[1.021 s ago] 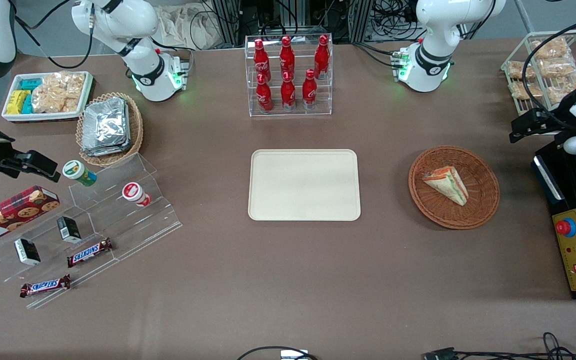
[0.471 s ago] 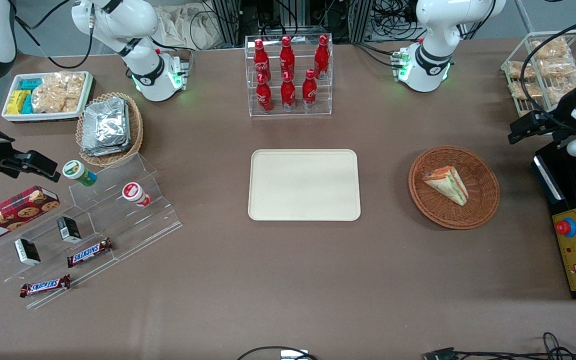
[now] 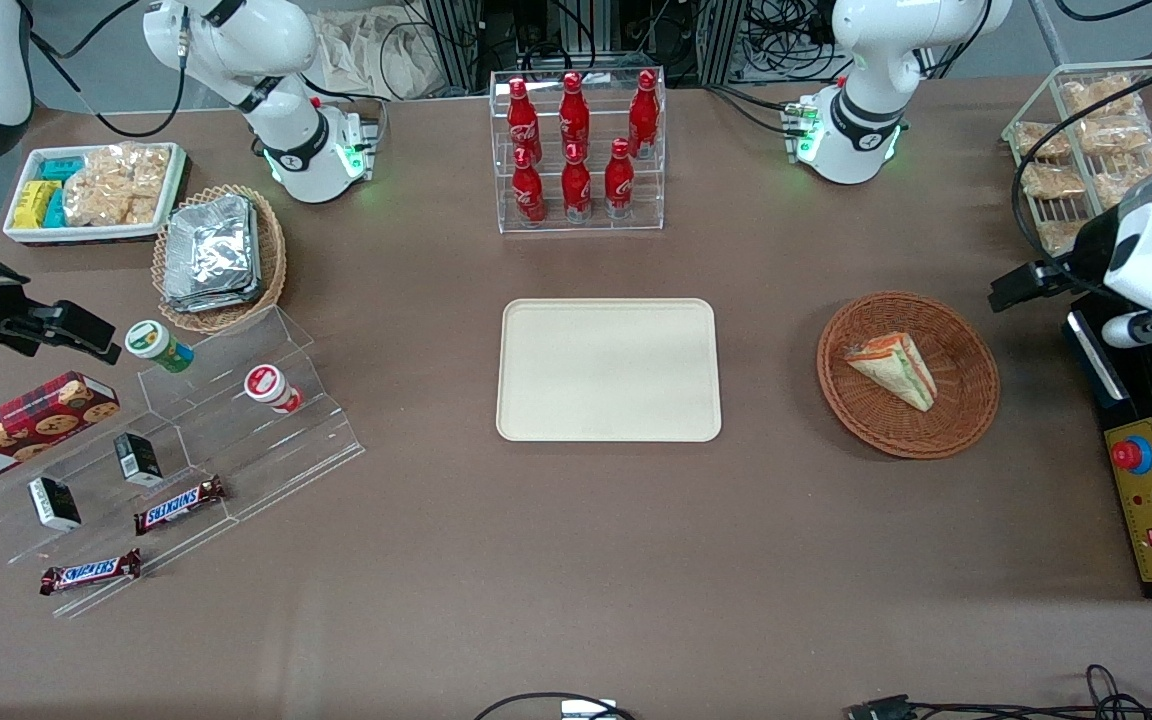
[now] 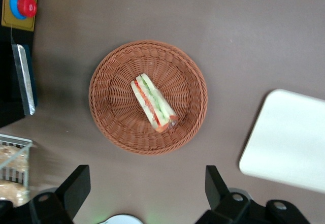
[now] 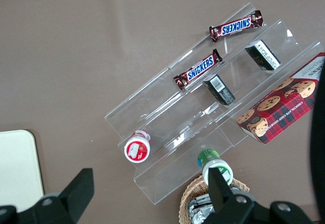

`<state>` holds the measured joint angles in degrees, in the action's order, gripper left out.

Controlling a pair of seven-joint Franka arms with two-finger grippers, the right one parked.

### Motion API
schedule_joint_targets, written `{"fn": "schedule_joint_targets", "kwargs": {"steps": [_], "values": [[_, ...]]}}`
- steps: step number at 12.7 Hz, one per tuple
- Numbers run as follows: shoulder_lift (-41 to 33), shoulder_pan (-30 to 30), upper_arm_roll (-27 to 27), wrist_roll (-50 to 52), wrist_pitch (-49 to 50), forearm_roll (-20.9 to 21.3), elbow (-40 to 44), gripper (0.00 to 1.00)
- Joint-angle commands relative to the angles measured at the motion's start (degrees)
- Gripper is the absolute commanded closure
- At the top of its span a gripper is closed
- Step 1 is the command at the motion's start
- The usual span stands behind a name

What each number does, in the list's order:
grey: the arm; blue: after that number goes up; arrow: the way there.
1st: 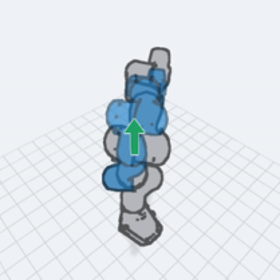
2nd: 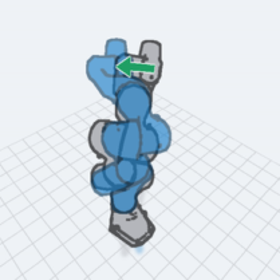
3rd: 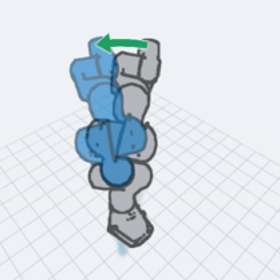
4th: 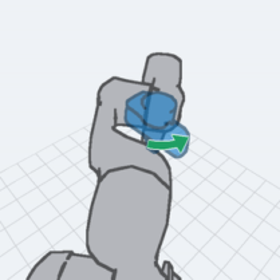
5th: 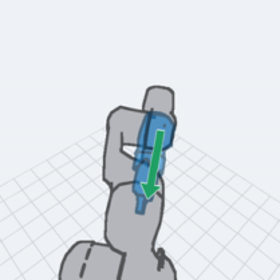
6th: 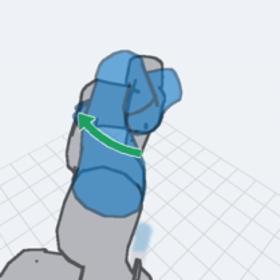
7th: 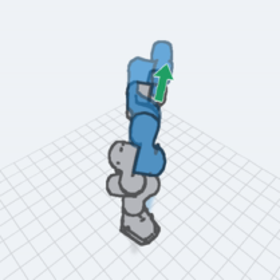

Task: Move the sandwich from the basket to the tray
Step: 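Move the open left gripper over the sandwich and lower onto it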

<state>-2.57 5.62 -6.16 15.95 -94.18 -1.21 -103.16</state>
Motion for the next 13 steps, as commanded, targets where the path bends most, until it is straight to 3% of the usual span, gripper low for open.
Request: {"fn": "schedule_joint_targets", "kwargs": {"steps": [1,6,13], "values": [[-4.90,0.27,-0.17,3.90,-6.08,0.07,-9.05,0.00],[-7.80,0.18,-0.26,12.51,-19.17,0.42,-23.11,0.00],[-6.93,0.01,-0.61,21.65,-33.59,0.42,-34.02,0.00]]}}
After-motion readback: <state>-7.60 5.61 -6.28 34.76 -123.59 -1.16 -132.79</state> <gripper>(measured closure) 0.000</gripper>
